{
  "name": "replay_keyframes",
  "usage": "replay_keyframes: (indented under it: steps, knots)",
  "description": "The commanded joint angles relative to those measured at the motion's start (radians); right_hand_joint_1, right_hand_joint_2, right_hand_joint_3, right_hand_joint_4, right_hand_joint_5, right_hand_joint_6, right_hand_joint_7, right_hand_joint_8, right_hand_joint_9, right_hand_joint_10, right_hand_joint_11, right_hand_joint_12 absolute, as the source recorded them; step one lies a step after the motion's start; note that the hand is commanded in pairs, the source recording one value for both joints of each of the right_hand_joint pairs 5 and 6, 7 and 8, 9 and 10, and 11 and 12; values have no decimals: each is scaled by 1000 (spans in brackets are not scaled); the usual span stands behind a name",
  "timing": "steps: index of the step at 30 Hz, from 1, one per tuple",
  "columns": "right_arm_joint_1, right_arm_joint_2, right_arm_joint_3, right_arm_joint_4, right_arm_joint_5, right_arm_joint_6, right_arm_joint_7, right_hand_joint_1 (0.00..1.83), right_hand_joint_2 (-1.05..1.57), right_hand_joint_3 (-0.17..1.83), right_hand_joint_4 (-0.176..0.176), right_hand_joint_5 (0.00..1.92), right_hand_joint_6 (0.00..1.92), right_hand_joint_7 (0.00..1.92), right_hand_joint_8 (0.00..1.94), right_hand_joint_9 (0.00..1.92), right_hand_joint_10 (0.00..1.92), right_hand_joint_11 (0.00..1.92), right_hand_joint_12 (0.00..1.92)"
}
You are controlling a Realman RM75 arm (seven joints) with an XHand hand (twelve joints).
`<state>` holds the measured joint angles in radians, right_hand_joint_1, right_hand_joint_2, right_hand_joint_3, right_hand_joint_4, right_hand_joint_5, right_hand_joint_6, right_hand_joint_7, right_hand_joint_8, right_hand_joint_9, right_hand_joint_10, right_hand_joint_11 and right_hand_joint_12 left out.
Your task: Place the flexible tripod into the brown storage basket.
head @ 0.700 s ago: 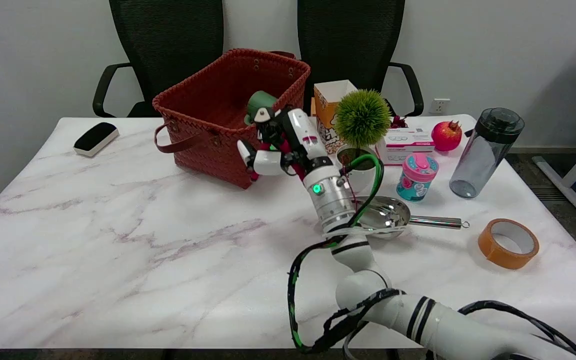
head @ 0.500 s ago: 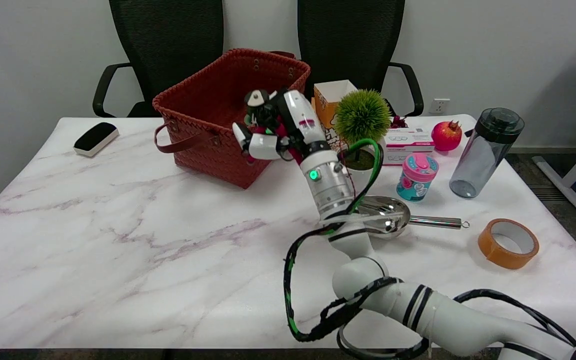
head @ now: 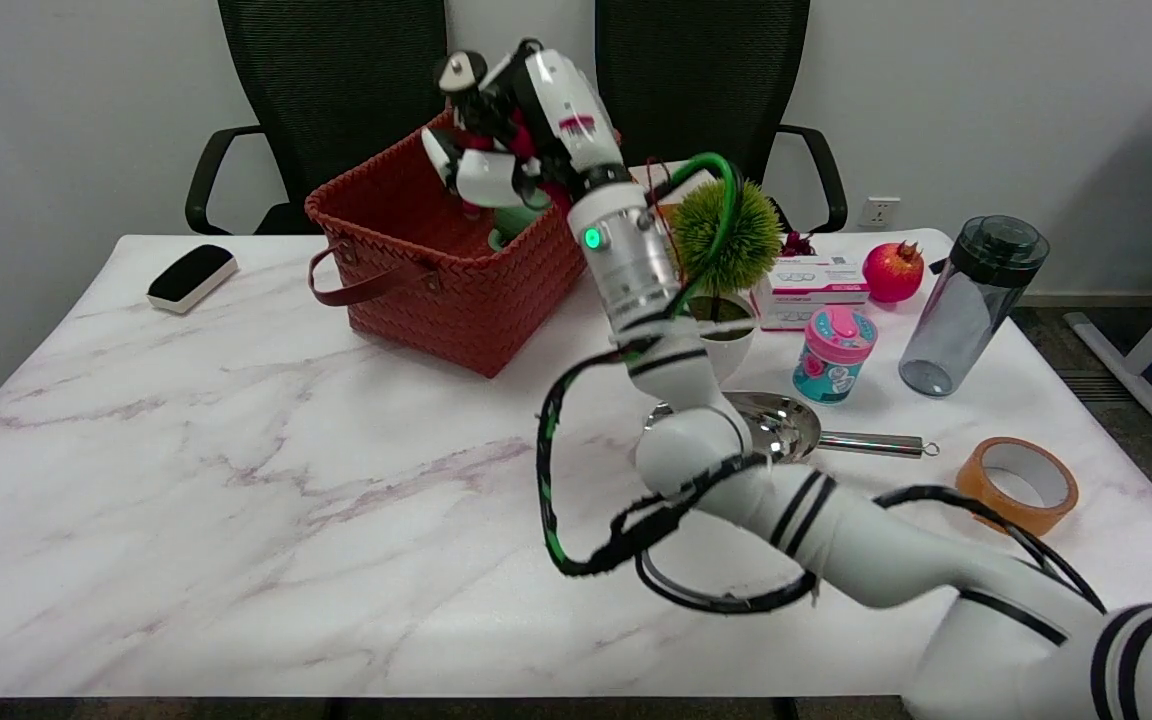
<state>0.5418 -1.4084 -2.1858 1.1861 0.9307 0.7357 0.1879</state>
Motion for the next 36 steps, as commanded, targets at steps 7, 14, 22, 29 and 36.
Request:
replay_keyframes:
  steps: [7, 14, 22, 29, 36]
  knots:
    - [570, -254, 34, -719, -3, -154, -30, 1121, 843, 705, 0, 1838, 1838, 1920, 1920, 1829, 1829, 1920, 1920]
    - [592, -271, 68, -814, -3, -143, -31, 1106, 865, 705, 0, 1865, 1865, 1920, 1920, 1850, 1850, 1920, 1920]
    - [538, -264, 21, -760, -3, -195, -7, 1092, 887, 717, 0, 1896, 1896, 1920, 1920, 1875, 1875, 1920, 1920]
    - [513, -317, 1, -825, -3, -198, 44, 1085, 860, 730, 0, 1893, 1893, 1920, 1920, 1880, 1880, 1920, 1920]
    - [507, -351, 1, -899, -3, -193, 36, 1074, 840, 741, 0, 1896, 1896, 1920, 1920, 1920, 1920, 1920, 1920]
